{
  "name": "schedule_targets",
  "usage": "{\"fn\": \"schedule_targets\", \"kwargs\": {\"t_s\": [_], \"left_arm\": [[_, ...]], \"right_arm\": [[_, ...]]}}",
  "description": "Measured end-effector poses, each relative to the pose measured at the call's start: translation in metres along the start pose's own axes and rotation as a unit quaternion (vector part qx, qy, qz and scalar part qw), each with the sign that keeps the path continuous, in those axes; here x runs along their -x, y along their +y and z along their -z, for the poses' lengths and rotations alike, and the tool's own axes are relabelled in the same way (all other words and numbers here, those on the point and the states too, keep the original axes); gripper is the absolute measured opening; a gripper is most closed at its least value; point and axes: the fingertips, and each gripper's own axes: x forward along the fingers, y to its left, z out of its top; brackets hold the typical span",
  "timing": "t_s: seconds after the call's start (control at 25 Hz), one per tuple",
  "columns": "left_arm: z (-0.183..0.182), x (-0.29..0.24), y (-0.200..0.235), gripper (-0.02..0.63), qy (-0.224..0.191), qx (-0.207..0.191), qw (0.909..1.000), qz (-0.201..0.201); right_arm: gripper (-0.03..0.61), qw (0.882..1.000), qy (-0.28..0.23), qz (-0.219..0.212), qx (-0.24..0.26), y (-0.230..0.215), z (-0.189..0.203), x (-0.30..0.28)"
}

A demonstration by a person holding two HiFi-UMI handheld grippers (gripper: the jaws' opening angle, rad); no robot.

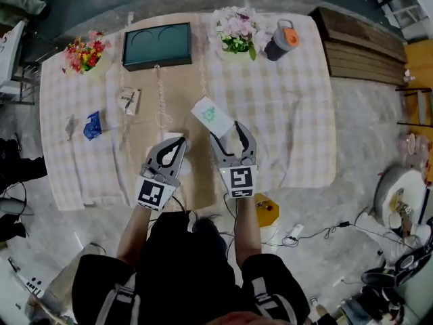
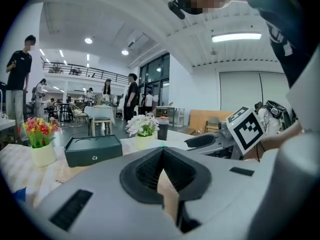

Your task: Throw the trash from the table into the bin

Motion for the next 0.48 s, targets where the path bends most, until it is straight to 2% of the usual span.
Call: {"fn": "schedule_targets", "kwargs": {"t_s": [0.28, 0.48], "left_arm": [[-0.02, -0.009, -0.074, 0.003, -0.01, -0.031, 0.9969, 0.072], [-0.028, -0.018, -0.14, 0.003, -0.018, -0.049, 0.9889, 0.139]], "right_arm": [[0.314, 0.997, -0.024, 0.068, -0.012, -0.031, -0.008, 0.086], [0.314, 0.99, -0.025, 0.136, -0.03, -0.057, 0.009, 0.158]]}}
